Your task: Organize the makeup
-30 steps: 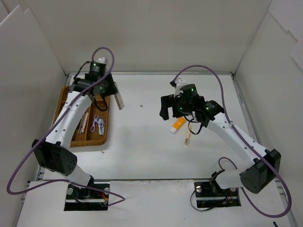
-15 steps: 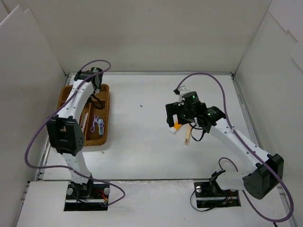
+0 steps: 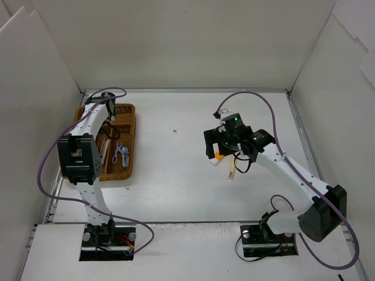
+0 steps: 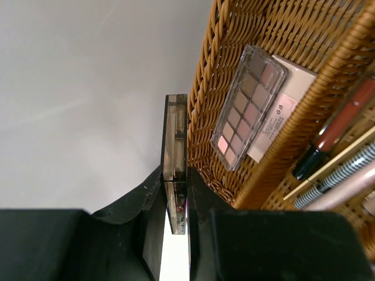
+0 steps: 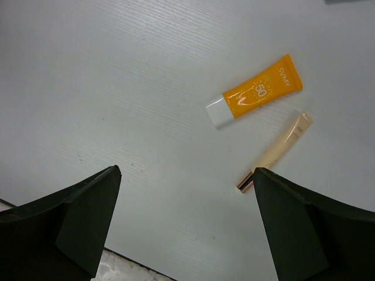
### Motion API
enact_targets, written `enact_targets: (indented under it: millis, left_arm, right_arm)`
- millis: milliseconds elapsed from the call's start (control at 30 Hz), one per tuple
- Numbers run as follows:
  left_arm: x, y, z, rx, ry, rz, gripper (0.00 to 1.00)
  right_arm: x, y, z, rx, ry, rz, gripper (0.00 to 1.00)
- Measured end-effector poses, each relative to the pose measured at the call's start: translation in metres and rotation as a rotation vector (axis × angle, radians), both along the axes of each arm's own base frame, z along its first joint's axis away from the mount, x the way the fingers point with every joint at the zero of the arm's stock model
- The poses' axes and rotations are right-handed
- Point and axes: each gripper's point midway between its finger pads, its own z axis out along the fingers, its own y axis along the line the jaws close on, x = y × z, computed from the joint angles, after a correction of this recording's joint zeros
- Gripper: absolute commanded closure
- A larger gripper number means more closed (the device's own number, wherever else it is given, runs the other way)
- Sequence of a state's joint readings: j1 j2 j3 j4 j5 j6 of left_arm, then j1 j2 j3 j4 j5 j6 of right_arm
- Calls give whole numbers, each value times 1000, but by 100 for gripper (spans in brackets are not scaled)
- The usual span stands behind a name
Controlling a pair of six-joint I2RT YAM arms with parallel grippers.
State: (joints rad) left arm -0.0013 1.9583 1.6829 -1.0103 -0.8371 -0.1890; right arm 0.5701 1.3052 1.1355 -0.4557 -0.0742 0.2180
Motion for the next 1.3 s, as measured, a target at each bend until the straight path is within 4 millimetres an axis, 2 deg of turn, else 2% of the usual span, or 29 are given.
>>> enact_targets:
  millis: [167, 267, 533, 567, 667, 800, 900, 1033, 1133, 1200, 1300]
  left_arm:
    - [2, 15, -23, -8, 44, 6, 95]
    - [8, 18, -38, -12, 70, -4, 88]
    - [10, 28, -64, -28, 133, 3, 63]
    - [12, 29, -65, -32, 130, 4, 57]
    - [14, 30, -64, -48, 118, 10, 46]
    - [18, 24, -60, -93, 83, -1, 35]
    - [21, 15, -48, -132, 36, -20, 27]
    - [33, -12, -17, -216, -78, -79, 21]
    - [45, -48, 8, -336, -185, -164, 19]
    - [50, -83, 25, -455, -256, -248, 18]
    - [54, -152, 53, -654, -349, -418, 16]
  right_arm:
    - [3, 2, 3, -2, 7, -5, 7]
    - [3, 2, 6, -1, 7, -10, 7]
    - [2, -4, 4, -26, 16, -25, 7]
    - [2, -5, 4, -30, 17, -27, 7]
    - [1, -7, 2, -41, 21, -32, 7]
    - [2, -12, 1, -64, 17, -50, 7]
    - [4, -16, 1, -81, 8, -66, 7]
    - [6, -23, 3, -98, -8, -98, 9]
    - [6, -28, 12, -97, -40, -124, 12]
    - [4, -32, 21, -86, -70, -142, 14]
    - [0, -39, 37, -56, -119, -166, 19]
